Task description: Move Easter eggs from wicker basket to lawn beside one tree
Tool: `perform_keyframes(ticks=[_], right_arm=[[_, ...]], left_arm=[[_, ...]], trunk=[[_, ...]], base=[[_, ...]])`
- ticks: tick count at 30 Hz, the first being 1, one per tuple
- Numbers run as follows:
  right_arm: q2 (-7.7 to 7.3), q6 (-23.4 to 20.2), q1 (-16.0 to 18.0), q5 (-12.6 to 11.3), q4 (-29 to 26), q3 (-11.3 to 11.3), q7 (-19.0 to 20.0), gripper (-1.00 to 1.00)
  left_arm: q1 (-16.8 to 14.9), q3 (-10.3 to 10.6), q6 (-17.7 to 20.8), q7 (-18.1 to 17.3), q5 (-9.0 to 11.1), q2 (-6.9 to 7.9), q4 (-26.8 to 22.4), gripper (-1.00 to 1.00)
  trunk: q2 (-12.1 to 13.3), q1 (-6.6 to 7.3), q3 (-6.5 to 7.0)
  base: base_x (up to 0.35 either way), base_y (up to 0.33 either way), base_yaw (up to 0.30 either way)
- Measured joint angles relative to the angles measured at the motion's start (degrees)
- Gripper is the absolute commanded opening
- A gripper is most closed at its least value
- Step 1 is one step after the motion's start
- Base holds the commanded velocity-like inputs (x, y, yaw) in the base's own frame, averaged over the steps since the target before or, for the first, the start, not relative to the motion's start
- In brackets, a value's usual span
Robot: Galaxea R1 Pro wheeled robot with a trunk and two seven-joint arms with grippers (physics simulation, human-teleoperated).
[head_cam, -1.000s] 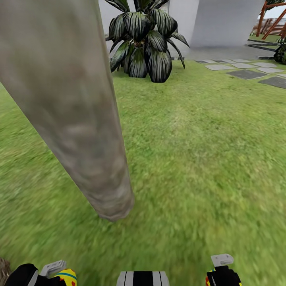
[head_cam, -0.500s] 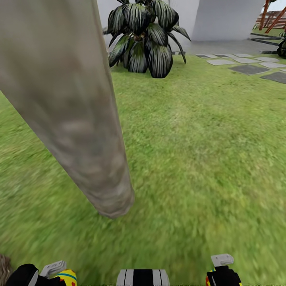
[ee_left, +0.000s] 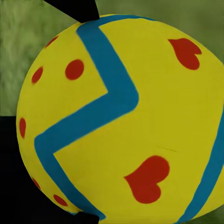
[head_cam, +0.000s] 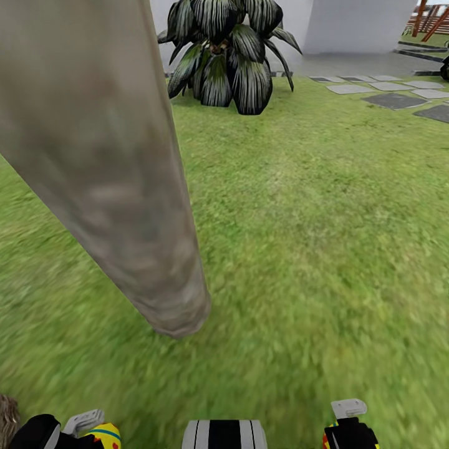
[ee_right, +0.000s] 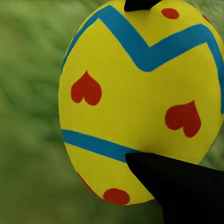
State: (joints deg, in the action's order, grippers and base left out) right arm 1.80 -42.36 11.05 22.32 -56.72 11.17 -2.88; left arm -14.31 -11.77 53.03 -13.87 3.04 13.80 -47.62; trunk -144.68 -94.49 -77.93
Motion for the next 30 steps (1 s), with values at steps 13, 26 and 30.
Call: perform_keyframes(ticks=[13,26,30], right_arm=[[0.0,0.0,0.0,-0.01,0.07,0.0,-0.05,1.0],[0.0,0.0,0.0,-0.01,0.09,0.09,-0.09,1.0],[0.0,0.0,0.0,-0.01,0.09,0.09,-0.09,1.0]], left_arm=[[0.0,-0.15,0.0,0.02,0.01,-0.37,-0.25,1.0],[0.0,-0.1,0.0,0.05,-0.1,-1.21,-0.07,1.0],[0.0,-0.09,0.0,0.04,-0.12,-1.23,-0.06,1.0]], trunk=[[0.0,0.0,0.0],[0.0,0.0,0.0],[0.04,0.08,0.66]], base=[[0.0,0.0,0.0],[0.0,0.0,0.0],[0.0,0.0,0.0]])
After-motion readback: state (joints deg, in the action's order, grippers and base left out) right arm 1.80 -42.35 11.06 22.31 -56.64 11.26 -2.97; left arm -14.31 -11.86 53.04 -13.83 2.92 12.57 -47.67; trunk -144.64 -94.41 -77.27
